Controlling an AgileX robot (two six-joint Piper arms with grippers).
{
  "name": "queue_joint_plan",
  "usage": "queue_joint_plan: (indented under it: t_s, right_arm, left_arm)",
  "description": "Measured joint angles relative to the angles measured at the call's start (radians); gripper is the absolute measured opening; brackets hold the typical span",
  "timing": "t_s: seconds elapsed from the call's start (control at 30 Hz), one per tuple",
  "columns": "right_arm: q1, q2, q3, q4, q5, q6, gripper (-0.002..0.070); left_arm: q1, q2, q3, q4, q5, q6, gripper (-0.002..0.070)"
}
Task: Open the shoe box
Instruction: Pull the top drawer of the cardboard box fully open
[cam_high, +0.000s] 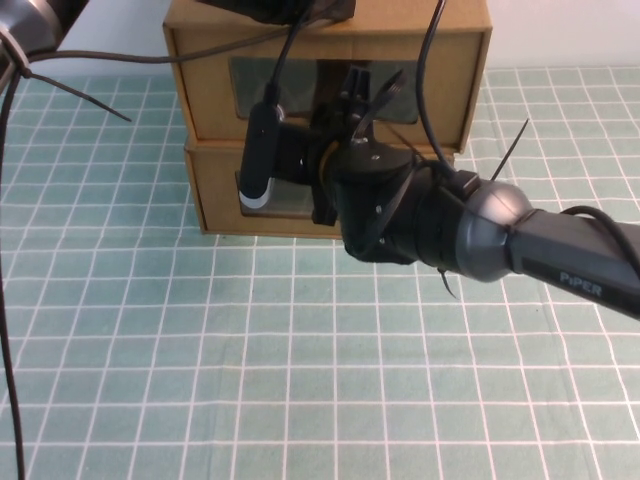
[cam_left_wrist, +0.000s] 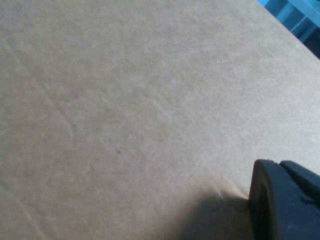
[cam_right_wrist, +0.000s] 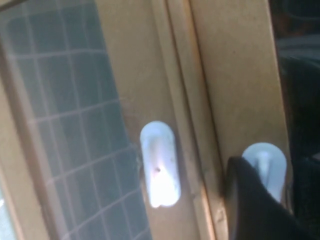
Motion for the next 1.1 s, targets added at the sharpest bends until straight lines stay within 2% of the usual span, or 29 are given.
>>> queue_joint_plan:
  t_s: [0.13, 0.3, 0.9, 1.1]
  right_arm:
    - [-0.001, -0.029, 0.005, 0.138, -0.006, -0.151, 0.0154]
    - [0.012, -0.072, 0.053, 0.176, 0.003, -0.187, 0.0151]
    - [0.148, -0.152, 0.160, 0.201, 0.136, -0.173, 0.0144]
    - [0.192, -0.233, 0.285, 0.152, 0.106, -0.062, 0.0144]
  left_arm:
    - [0.000, 0.000, 0.000, -0.012, 0.017, 0.000, -0.0006]
    - [0.000, 0.000, 0.000, -0.035, 0.052, 0.000, -0.0006]
    - [0.034, 0.031, 0.000, -0.090, 0.111, 0.016, -0.0006]
    - [0.046, 0.039, -0.025, -0.105, 0.140, 0.023, -0.0006]
